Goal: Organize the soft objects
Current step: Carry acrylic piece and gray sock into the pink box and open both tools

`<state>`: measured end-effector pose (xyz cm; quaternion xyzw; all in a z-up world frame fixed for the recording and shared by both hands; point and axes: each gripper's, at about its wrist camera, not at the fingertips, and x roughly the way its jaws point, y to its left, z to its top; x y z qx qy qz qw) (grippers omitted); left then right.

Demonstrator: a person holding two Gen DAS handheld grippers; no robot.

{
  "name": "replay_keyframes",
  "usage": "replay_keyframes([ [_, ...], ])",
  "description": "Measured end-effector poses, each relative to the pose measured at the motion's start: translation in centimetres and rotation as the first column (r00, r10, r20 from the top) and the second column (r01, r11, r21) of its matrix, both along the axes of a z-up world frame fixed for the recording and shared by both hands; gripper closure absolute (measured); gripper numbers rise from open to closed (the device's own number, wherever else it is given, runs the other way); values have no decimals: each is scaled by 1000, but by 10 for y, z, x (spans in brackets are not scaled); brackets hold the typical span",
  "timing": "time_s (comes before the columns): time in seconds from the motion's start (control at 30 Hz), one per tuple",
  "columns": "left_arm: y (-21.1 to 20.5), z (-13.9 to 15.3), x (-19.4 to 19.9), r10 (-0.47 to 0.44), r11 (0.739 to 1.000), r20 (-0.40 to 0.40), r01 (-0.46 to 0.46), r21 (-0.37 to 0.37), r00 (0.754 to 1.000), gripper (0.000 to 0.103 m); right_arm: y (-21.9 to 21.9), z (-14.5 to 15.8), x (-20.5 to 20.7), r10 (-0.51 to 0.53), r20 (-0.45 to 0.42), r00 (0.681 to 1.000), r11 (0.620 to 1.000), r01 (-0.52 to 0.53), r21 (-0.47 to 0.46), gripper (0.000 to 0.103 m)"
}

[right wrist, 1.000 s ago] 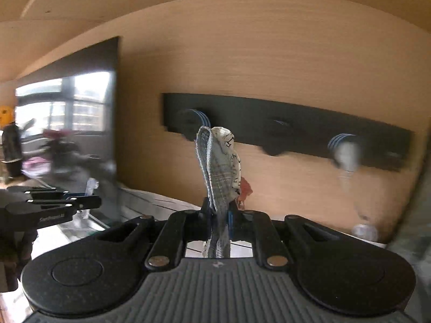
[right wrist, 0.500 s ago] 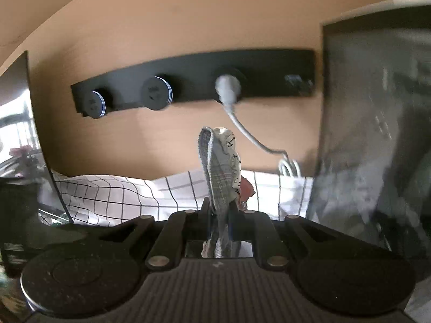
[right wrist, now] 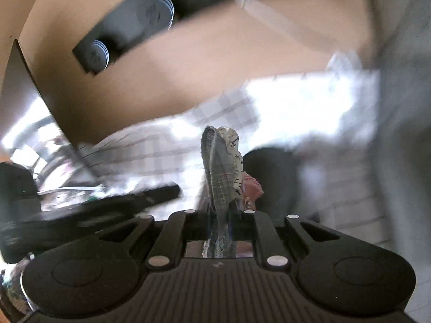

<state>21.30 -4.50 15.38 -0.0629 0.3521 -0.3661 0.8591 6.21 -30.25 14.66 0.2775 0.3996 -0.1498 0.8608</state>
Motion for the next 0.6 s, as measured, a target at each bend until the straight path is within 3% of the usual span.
replay_keyframes([
  [0.13,65,1,-13,152,988,21,-153,18,988,86,-10,-50,23,-26,-120,992,1000,25,-13,92],
  [0.27,126,-20,-27,321,945,-3,-320,74,947,86,-18,-92,31,-63,-238,969,998,53,-46,92],
  [0.43,184,-61,-41,479,865,-68,-458,205,875,86,-4,-87,30,-36,-237,971,993,7,-122,90],
  [0.53,207,-81,-48,555,812,-94,-513,280,827,86,5,-75,22,-44,-230,972,985,4,-170,69],
  [0.6,219,-89,-53,578,797,-120,-528,292,807,86,15,-60,15,-50,-200,978,974,4,-226,46],
])
